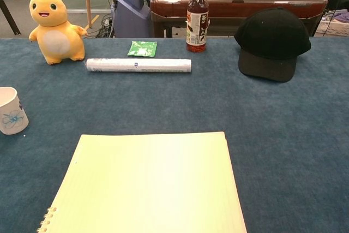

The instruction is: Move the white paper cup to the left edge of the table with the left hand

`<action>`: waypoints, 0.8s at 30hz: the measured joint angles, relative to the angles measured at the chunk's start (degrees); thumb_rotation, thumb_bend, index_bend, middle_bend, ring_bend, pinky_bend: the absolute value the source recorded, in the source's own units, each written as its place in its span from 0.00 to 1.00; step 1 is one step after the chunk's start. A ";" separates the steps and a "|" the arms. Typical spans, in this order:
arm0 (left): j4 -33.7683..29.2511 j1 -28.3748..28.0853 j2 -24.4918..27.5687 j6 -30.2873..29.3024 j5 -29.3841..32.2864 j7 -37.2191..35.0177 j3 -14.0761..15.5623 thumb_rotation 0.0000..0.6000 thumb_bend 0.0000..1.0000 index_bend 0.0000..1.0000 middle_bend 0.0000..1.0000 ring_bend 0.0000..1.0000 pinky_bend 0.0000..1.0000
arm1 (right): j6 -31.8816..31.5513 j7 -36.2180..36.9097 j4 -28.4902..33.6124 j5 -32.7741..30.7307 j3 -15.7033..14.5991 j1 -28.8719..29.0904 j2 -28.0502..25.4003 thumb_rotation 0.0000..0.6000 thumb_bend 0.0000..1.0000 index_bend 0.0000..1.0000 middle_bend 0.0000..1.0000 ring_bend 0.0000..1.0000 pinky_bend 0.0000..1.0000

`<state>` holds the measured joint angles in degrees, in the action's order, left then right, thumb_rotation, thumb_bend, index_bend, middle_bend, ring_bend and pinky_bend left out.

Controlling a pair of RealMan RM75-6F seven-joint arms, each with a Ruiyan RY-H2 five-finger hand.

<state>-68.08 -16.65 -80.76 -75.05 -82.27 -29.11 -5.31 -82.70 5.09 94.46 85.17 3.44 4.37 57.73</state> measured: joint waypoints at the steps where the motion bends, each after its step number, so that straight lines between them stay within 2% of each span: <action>1: -0.92 0.23 0.66 -0.74 -0.10 1.49 -0.06 1.00 0.15 0.10 0.00 0.00 0.00 | 0.03 -0.08 0.02 0.00 -0.01 0.02 0.02 1.00 0.00 0.15 0.15 0.14 0.36; 8: -12.75 2.22 9.34 -2.55 0.44 10.77 0.34 1.00 0.15 0.08 0.00 0.00 0.00 | 0.28 -0.36 0.01 -0.14 -0.02 0.12 0.12 1.00 0.00 0.15 0.15 0.14 0.36; 16: -29.11 6.00 21.93 -2.53 2.33 22.38 3.41 1.00 0.15 0.08 0.00 0.00 0.00 | 0.34 -0.96 0.02 -0.63 0.10 0.10 0.34 1.00 0.00 0.15 0.15 0.14 0.36; 20: -34.39 8.11 24.42 -3.70 2.09 28.34 5.42 1.00 0.15 0.07 0.00 0.00 0.00 | 0.24 -1.19 0.09 -0.92 0.11 -0.06 0.38 1.00 0.00 0.15 0.15 0.14 0.36; 24: -37.73 9.64 25.16 -5.20 0.40 34.99 7.20 1.00 0.15 0.02 0.00 0.00 0.00 | 0.15 -1.23 -0.02 -1.03 0.16 -0.12 0.39 1.00 0.00 0.15 0.15 0.14 0.36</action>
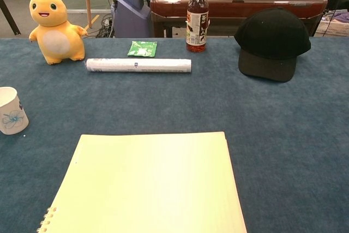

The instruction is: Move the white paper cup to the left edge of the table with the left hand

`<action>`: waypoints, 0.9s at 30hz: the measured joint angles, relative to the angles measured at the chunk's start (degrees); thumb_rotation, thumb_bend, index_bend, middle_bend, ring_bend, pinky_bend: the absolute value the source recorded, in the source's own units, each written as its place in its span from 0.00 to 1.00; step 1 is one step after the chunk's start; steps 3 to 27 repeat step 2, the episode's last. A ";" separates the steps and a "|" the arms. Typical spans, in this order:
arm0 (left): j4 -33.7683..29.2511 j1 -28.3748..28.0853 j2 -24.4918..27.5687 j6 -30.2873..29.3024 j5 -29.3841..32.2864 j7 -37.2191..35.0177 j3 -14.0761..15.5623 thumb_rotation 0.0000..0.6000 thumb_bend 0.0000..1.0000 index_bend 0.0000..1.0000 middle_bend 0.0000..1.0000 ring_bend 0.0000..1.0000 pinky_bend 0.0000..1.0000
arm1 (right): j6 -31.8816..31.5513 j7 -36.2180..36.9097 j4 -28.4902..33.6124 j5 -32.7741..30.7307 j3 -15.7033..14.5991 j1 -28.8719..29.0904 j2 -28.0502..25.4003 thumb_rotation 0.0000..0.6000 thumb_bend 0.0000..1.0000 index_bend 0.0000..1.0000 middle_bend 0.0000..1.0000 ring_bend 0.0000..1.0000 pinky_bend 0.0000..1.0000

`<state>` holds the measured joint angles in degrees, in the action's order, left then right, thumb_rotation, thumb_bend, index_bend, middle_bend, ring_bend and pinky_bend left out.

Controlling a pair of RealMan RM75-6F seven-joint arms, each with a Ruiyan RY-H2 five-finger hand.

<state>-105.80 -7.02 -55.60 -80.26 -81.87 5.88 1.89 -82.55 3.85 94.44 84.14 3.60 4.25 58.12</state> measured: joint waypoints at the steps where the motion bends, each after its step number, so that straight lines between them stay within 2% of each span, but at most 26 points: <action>1: -0.64 0.31 0.04 -0.47 -0.83 1.27 0.36 1.00 0.15 0.02 0.00 0.00 0.00 | 0.02 -0.07 -0.05 -0.14 0.06 0.01 0.03 1.00 0.00 0.15 0.15 0.14 0.36; 27: -1.22 0.61 0.07 -0.94 -1.75 2.24 0.71 1.00 0.15 0.01 0.00 0.00 0.00 | 0.06 -0.12 -0.09 -0.24 0.09 0.01 0.07 1.00 0.00 0.15 0.15 0.14 0.36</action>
